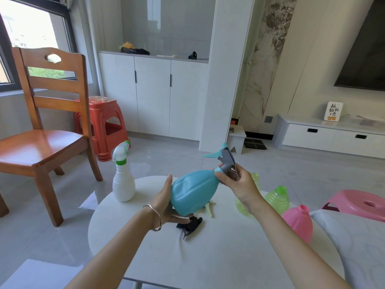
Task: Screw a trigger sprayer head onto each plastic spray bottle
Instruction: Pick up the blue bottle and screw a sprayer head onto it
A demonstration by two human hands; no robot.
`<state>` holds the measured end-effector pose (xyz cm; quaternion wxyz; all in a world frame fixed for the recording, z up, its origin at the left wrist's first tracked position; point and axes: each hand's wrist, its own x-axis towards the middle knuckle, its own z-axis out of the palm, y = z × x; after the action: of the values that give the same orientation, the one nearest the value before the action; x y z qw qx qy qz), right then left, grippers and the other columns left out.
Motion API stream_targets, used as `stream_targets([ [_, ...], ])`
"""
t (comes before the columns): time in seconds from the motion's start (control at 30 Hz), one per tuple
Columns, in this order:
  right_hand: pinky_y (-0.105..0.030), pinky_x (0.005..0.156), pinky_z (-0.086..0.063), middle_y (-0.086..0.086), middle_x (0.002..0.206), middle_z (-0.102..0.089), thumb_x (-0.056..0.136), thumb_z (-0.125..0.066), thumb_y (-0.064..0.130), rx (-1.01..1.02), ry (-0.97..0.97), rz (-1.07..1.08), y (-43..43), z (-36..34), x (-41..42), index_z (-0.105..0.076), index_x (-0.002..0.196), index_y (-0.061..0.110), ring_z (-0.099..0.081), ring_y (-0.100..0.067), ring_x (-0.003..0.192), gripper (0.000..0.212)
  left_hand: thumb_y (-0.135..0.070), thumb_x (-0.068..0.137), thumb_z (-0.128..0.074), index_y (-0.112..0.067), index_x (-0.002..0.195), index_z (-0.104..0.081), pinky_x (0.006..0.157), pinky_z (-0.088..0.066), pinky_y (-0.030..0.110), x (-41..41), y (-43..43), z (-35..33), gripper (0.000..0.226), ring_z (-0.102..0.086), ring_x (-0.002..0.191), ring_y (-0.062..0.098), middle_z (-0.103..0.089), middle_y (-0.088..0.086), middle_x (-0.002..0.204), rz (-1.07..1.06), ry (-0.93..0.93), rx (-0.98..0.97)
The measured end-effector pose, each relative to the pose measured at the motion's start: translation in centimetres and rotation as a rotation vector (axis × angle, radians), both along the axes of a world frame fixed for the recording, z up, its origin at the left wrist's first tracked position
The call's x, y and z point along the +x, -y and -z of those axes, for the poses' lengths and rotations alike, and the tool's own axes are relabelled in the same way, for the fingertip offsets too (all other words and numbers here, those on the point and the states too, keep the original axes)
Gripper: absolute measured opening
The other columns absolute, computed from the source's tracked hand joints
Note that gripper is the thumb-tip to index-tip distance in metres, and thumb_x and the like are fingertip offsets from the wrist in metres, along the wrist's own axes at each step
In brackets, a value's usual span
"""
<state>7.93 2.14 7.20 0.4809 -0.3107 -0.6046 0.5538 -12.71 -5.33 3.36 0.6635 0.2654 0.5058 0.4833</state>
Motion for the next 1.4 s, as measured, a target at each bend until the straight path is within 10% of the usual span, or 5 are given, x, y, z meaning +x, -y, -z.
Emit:
stream_targets([
  [0.4,-0.016,0.083,-0.052,0.008,0.095,-0.075,0.067,-0.077,0.024,-0.002,-0.035,-0.119,0.4,-0.9,-1.1,-0.072,0.092,0.019,-0.067,-0.007,0.096,0.026,-0.075,0.072,-0.044,-0.009,0.113,-0.058,0.061,-0.061,0.034,-1.6,0.8,0.0,0.079,-0.066,0.065,0.027,-0.067,0.019,0.092,0.149,0.161,-0.028],
  [0.57,-0.016,0.072,-0.056,0.001,0.089,-0.074,0.078,-0.072,0.01,-0.184,-0.186,0.083,-0.3,-1.4,-1.4,-0.069,0.087,0.012,-0.069,-0.011,0.082,0.01,-0.043,0.06,-0.084,-0.025,0.132,-0.04,0.079,-0.057,0.03,-1.9,0.6,-0.5,0.086,-0.065,0.108,0.023,-0.055,0.01,0.134,0.078,0.057,0.322],
  [0.77,-0.017,0.074,-0.056,-0.002,0.093,-0.073,0.079,-0.071,0.009,-0.196,-0.179,0.093,0.3,-1.2,-1.8,-0.069,0.09,0.012,-0.068,-0.012,0.085,0.011,-0.071,0.079,-0.038,-0.026,0.119,-0.054,0.069,-0.06,0.041,-1.2,0.7,-2.4,0.063,-0.069,0.095,0.034,-0.064,0.017,0.118,0.18,-0.063,0.106],
  [0.93,-0.019,0.079,-0.056,0.002,0.088,-0.075,0.079,-0.071,0.011,-0.247,-0.238,0.087,0.3,-1.1,-1.4,-0.069,0.087,0.014,-0.069,-0.009,0.082,0.008,-0.034,0.079,-0.07,-0.021,0.136,-0.038,0.078,-0.056,0.024,-1.4,0.8,-2.2,0.066,-0.067,0.105,0.018,-0.064,0.004,0.123,0.1,-0.066,0.373],
  [1.4,-0.021,0.088,-0.053,0.0,0.095,-0.075,0.076,-0.072,0.011,-0.155,-0.14,-0.003,0.9,-1.2,-2.0,-0.071,0.092,0.014,-0.067,-0.013,0.096,0.016,-0.054,0.064,-0.075,-0.025,0.119,-0.053,0.068,-0.059,0.036,-0.9,1.3,-1.6,0.066,-0.07,0.096,0.024,-0.07,0.008,0.113,-0.001,-0.005,0.229],
])
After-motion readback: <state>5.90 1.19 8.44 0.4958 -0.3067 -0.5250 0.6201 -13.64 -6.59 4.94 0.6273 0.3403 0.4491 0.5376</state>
